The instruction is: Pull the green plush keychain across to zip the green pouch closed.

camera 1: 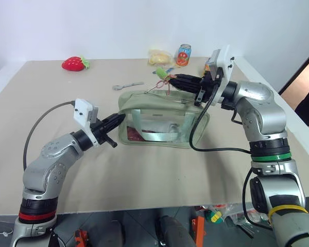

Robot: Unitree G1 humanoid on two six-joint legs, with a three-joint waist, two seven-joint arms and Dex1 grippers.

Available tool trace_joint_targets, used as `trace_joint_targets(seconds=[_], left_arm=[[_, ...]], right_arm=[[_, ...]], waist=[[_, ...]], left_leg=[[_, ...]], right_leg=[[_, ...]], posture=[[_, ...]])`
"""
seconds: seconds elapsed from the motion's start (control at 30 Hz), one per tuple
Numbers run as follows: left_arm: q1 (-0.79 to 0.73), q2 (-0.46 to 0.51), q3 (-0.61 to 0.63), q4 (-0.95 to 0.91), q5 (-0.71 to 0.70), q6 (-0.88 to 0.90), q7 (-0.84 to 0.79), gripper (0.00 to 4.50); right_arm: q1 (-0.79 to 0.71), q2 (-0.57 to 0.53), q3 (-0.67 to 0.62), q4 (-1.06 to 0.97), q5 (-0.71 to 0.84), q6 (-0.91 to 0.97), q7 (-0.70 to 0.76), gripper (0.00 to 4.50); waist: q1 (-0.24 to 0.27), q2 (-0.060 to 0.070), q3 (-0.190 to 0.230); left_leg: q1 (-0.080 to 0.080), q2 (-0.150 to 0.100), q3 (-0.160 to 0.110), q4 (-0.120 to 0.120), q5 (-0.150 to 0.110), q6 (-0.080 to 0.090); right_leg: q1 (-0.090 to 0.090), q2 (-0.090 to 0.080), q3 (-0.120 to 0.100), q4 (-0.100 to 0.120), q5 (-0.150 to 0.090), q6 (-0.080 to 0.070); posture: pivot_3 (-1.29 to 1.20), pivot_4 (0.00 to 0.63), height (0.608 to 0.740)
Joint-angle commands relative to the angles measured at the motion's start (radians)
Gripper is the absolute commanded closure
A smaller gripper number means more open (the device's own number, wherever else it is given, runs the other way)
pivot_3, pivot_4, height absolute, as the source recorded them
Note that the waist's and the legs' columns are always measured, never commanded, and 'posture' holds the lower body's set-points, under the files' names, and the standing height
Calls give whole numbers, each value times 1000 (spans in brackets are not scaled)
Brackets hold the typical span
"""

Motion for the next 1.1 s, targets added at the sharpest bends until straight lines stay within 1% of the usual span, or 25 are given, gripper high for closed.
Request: trace_joint_targets(seconds=[0.03, 0.17, 0.77, 1.1], left_arm=[[-3, 11, 8, -8, -2, -1, -2, 4500], [-7, 8, 5, -10, -1, -1, 3, 4500], [-50, 1, 4, -44, -25, 47, 52, 4500], [-36, 5, 2, -11, -12, 19, 21, 4500]], right_arm=[[-6, -29, -55, -44, 9, -21, -16, 4447], [10, -61, -69, -38, 4, -31, -16, 4447], [93, -133, -102, -67, 7, -40, -25, 4447], [123, -163, -128, -68, 4, -43, -36, 4447]], waist=[[0, 0, 0], [0, 0, 0], [0, 0, 0], [0, 0, 0]], left_leg=[[0, 0, 0, 0, 0, 0], [0, 0, 0, 0, 0, 0], [0, 0, 0, 0, 0, 0], [0, 0, 0, 0, 0, 0]], right_leg=[[0, 0, 0, 0, 0, 0], [0, 0, 0, 0, 0, -1], [0, 0, 0, 0, 0, 0], [0, 0, 0, 0, 0, 0]], posture=[[0, 150, 740], [0, 150, 740], [0, 150, 740], [0, 150, 740]])
